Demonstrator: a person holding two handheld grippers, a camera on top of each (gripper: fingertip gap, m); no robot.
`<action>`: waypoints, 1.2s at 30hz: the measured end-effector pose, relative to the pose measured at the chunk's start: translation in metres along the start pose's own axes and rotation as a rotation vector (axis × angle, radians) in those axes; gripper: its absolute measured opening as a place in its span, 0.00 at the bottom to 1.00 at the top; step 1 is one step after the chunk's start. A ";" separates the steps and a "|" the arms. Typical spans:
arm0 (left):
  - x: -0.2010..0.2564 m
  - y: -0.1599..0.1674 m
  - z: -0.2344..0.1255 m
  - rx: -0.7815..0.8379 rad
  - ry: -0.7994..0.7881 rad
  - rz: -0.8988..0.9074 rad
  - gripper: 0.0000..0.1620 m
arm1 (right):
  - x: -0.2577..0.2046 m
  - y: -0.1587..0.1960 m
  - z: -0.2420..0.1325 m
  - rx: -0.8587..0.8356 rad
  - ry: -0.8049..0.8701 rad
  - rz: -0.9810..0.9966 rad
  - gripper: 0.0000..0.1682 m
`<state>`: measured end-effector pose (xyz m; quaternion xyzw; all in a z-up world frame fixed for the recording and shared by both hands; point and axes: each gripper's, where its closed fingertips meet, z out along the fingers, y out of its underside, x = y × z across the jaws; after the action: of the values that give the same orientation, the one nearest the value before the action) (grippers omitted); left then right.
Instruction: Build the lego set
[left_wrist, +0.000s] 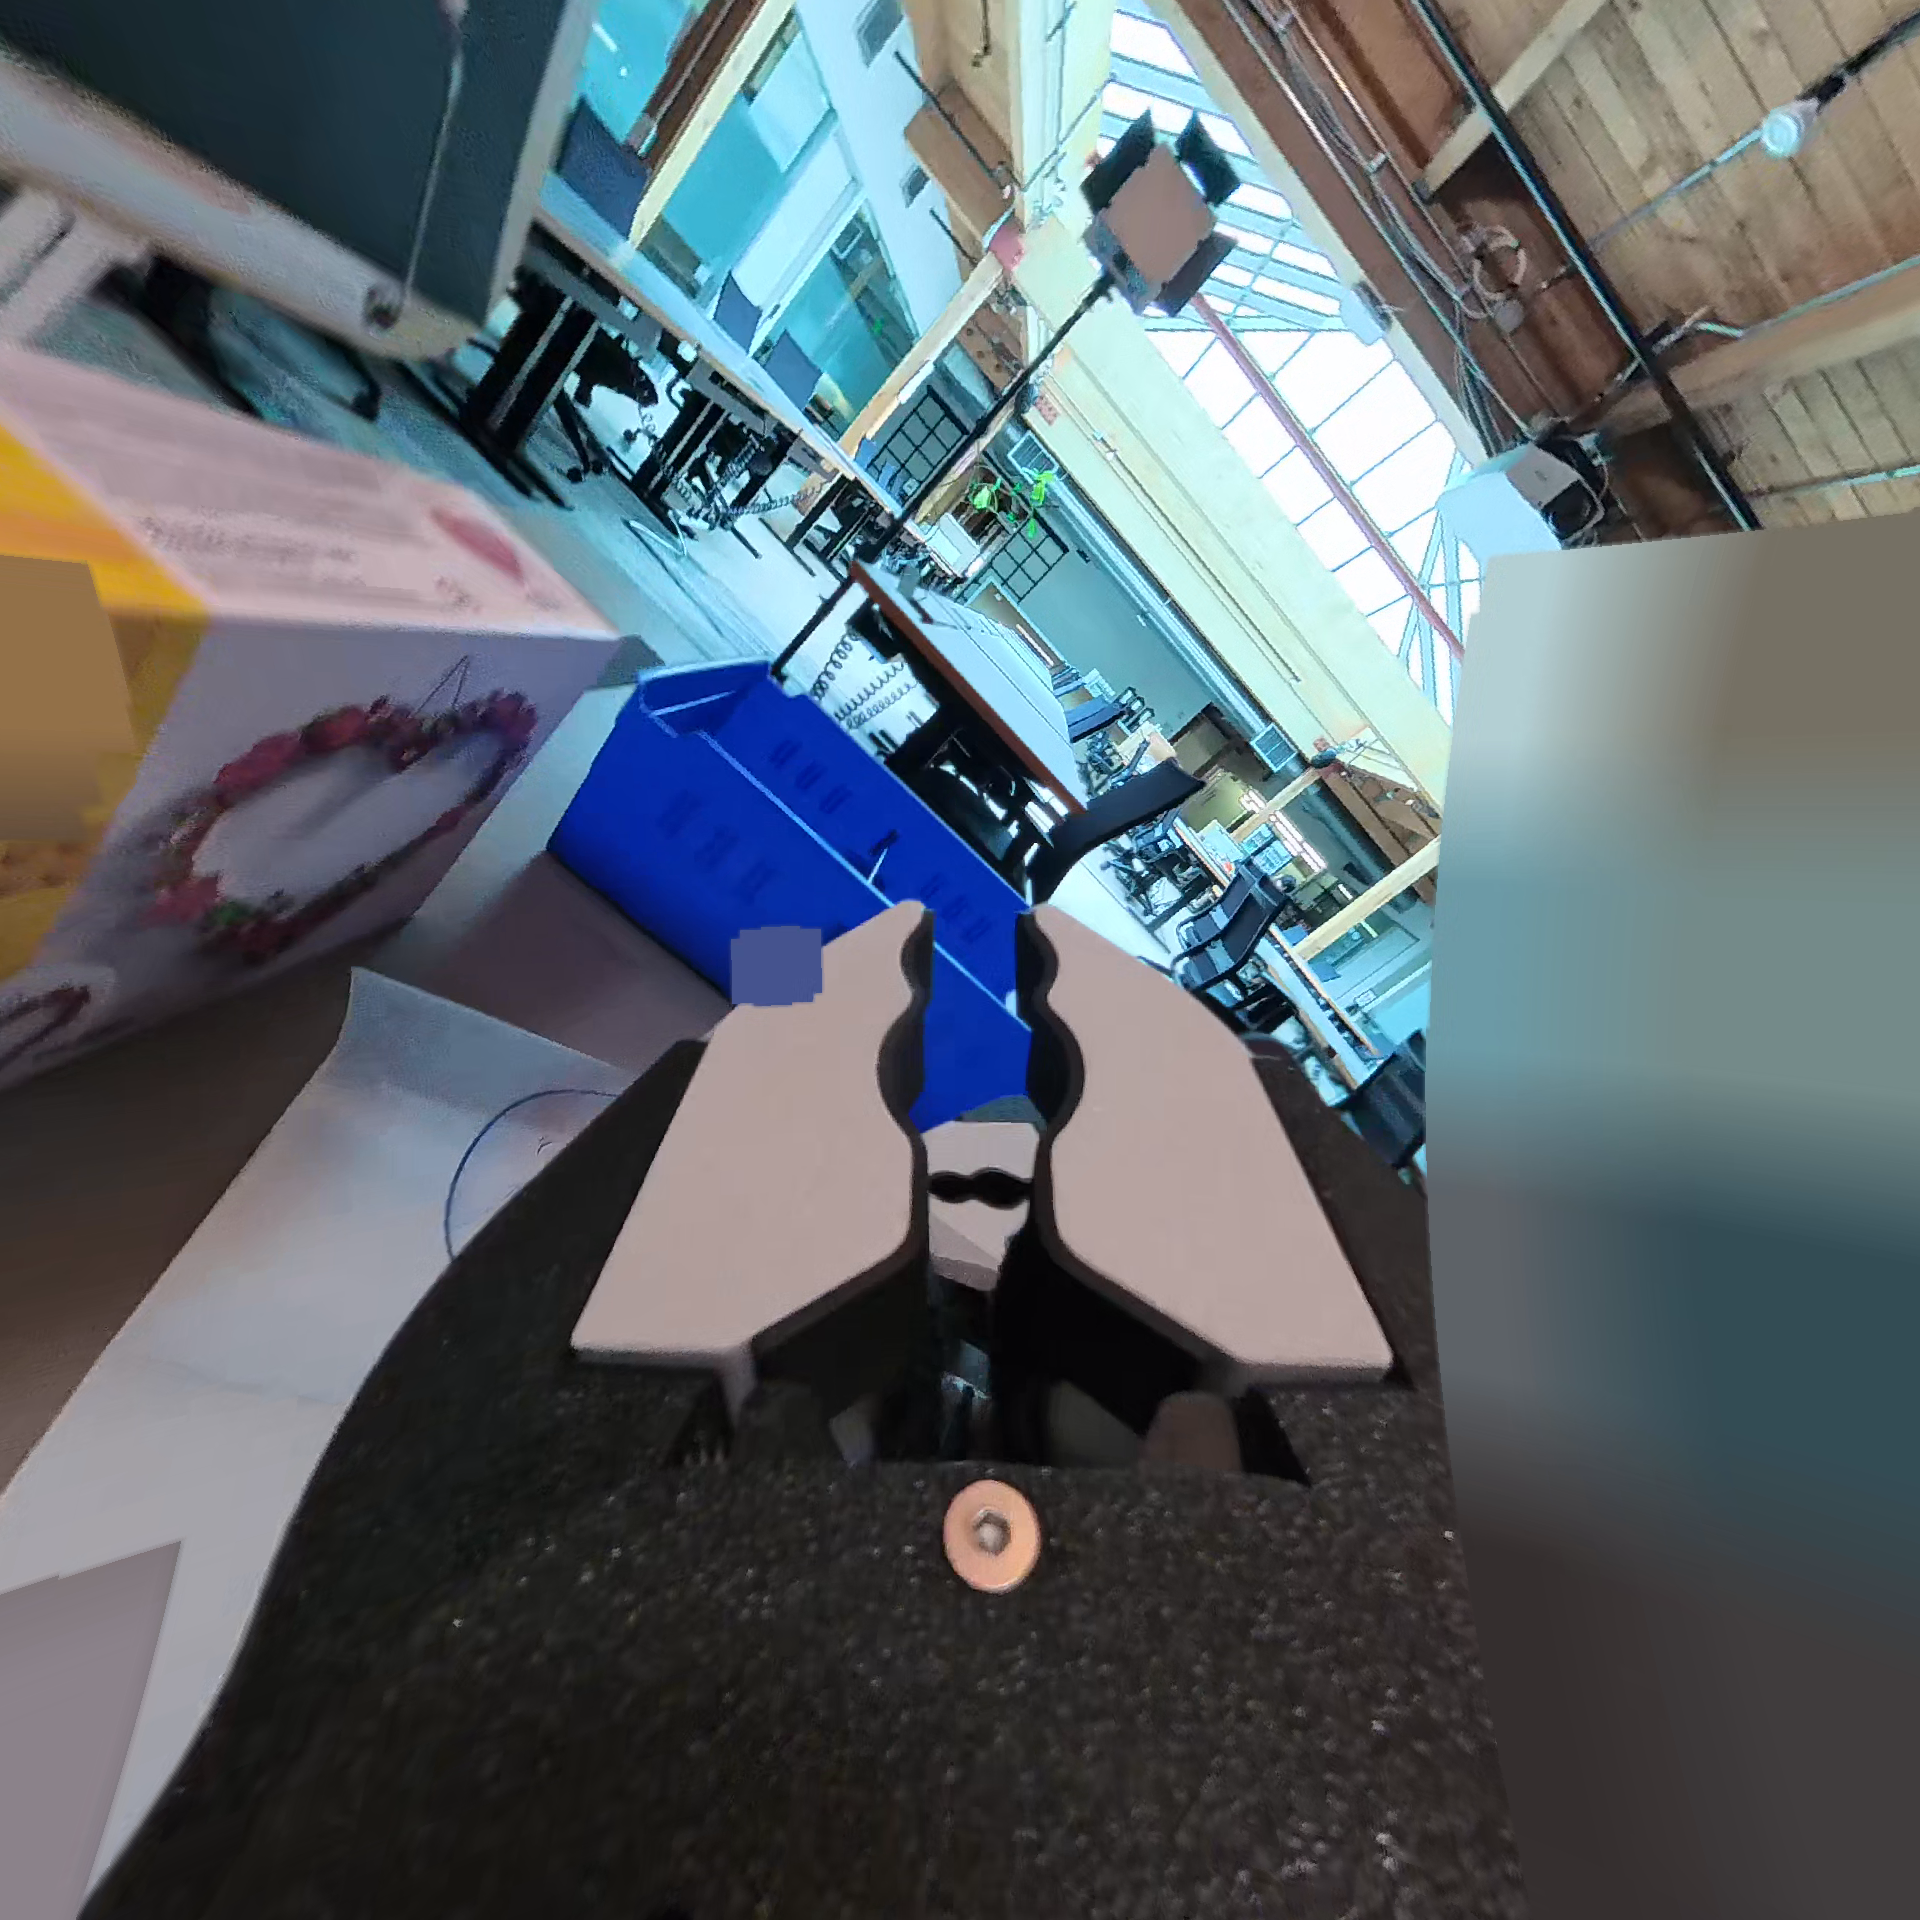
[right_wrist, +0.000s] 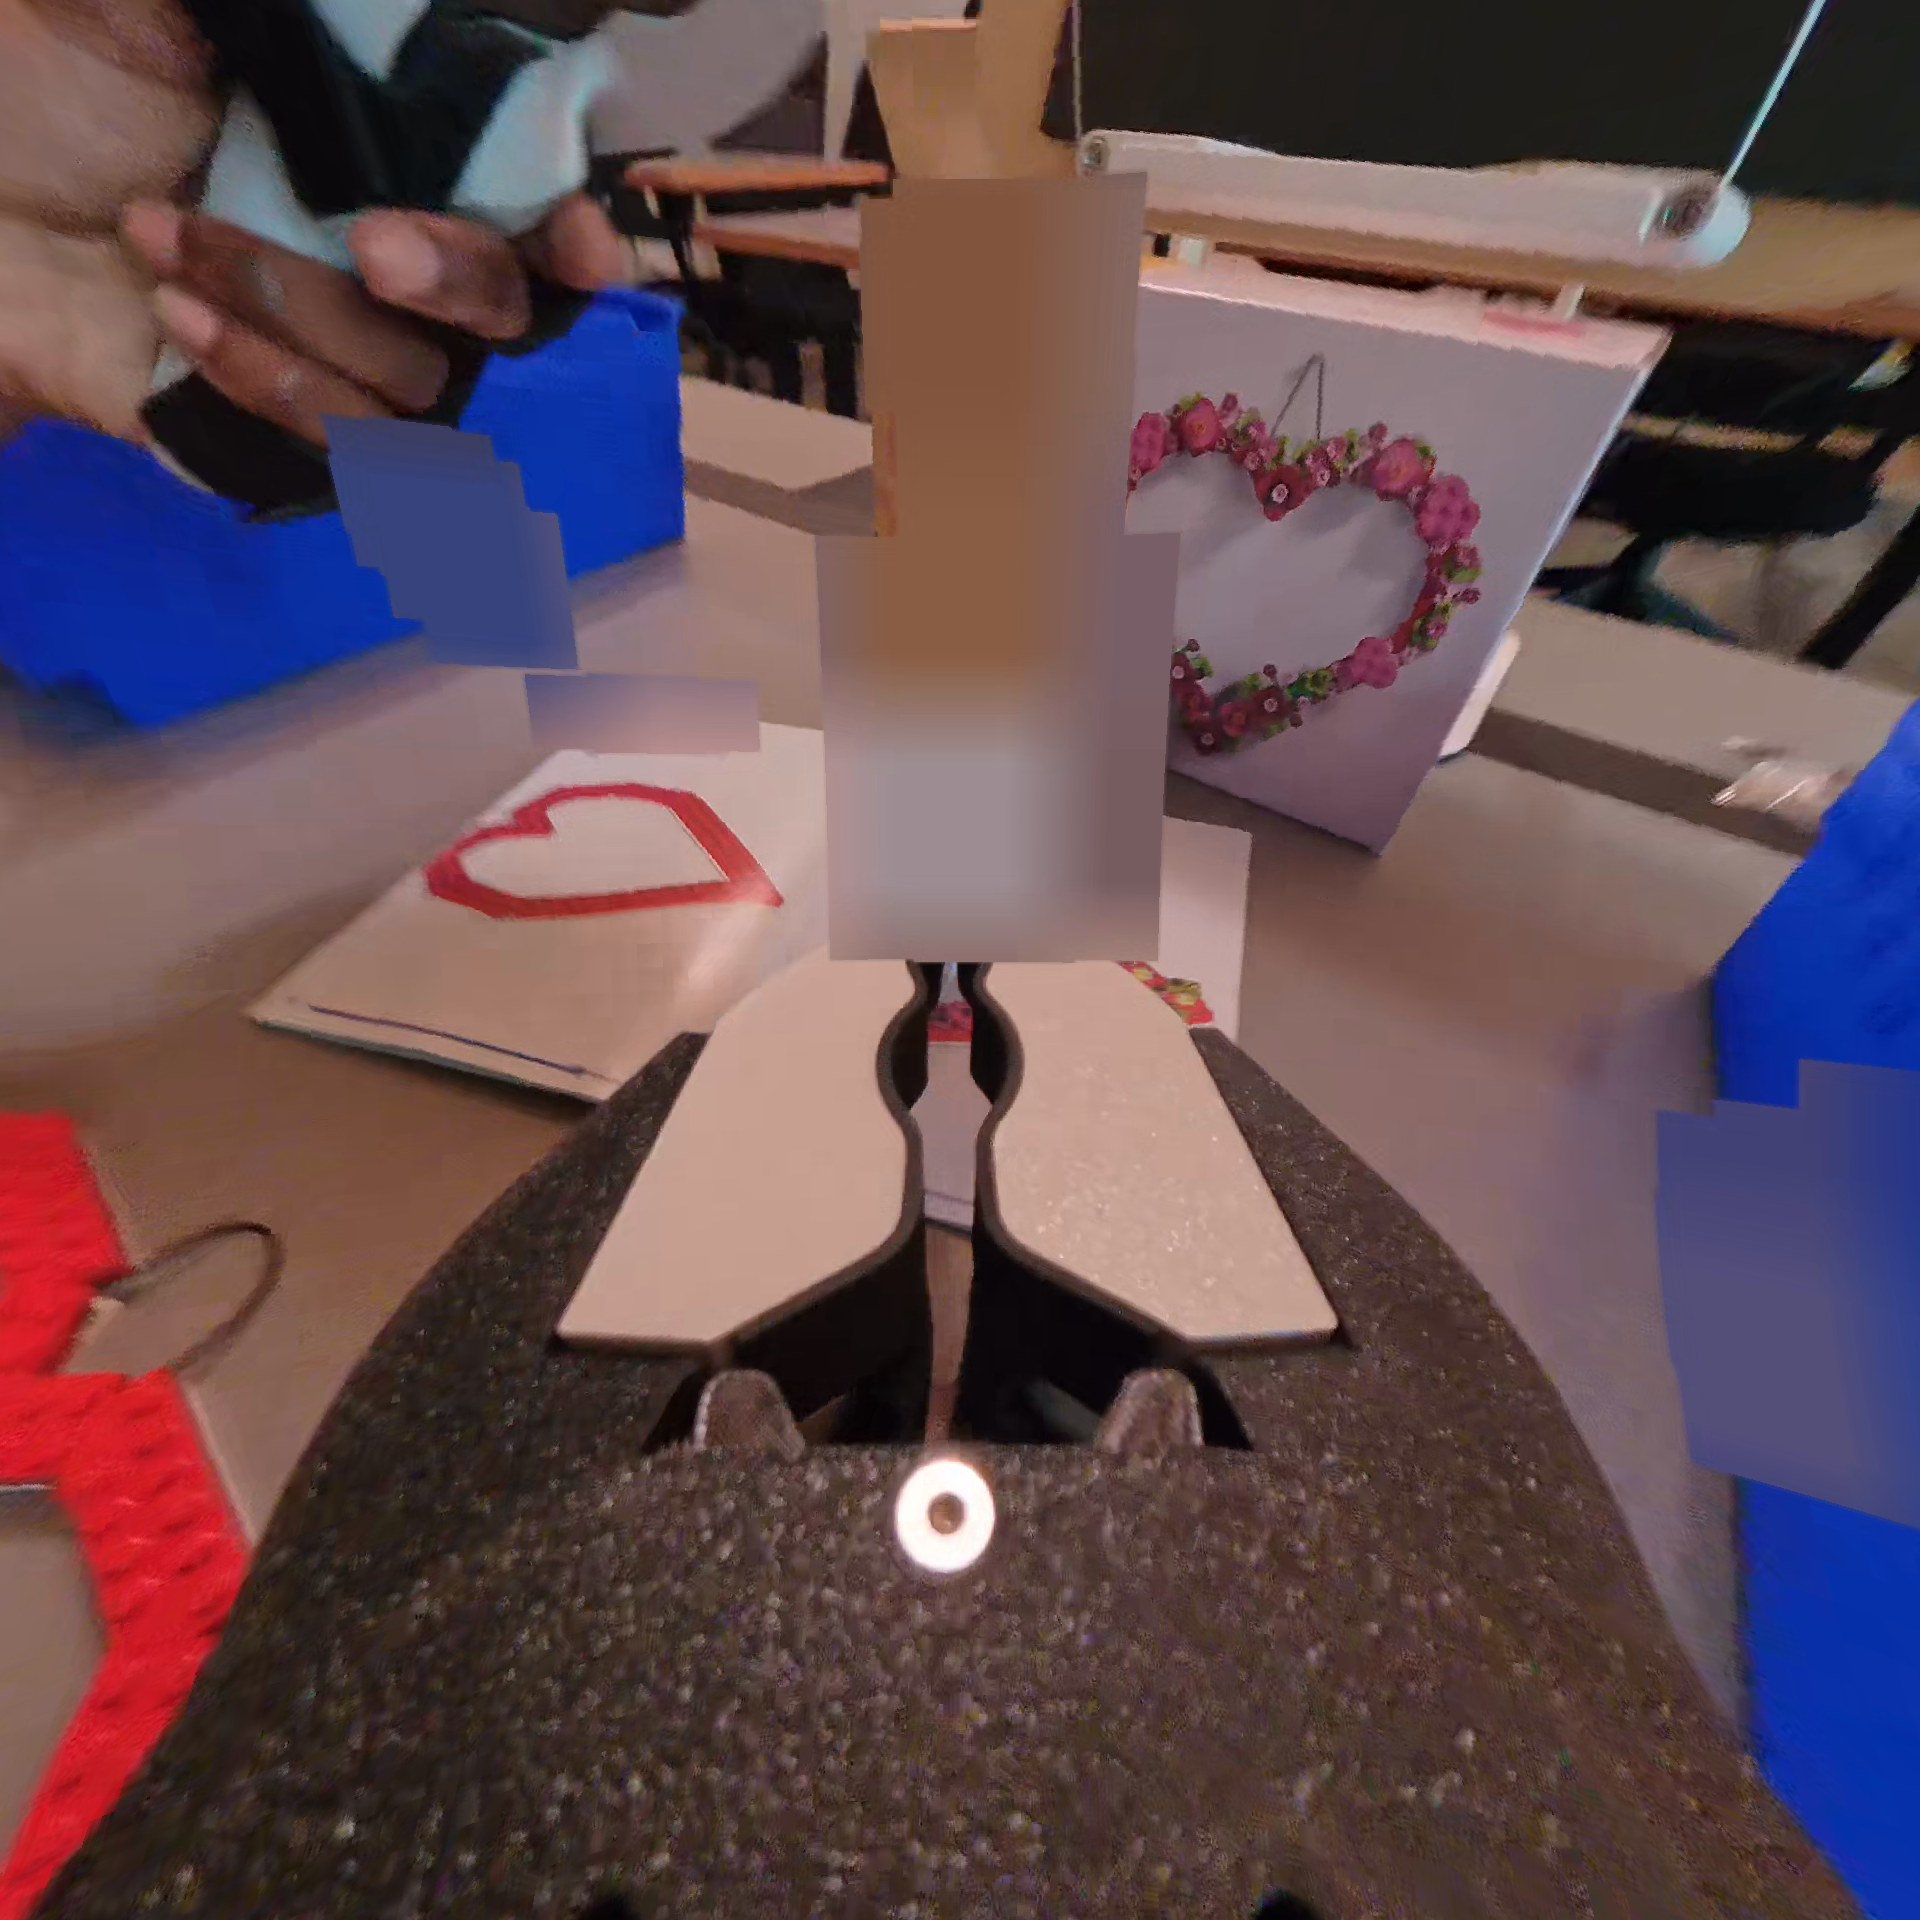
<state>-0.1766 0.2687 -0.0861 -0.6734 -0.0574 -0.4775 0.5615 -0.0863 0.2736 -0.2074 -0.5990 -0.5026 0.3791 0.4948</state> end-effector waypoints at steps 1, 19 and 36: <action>0.008 -0.004 -0.002 0.005 0.005 0.027 0.09 | 0.001 -0.002 -0.001 0.015 -0.026 0.071 0.01; -0.019 0.114 0.056 -0.419 -0.153 0.251 0.14 | 0.010 -0.010 -0.005 0.082 -0.111 0.365 0.00; -0.021 0.125 0.066 -0.397 -0.216 0.357 0.12 | 0.011 -0.010 -0.005 0.071 -0.070 0.299 0.00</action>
<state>-0.0733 0.2864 -0.1829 -0.8164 0.0972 -0.2986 0.4846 -0.0819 0.2833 -0.1958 -0.6358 -0.4111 0.4866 0.4358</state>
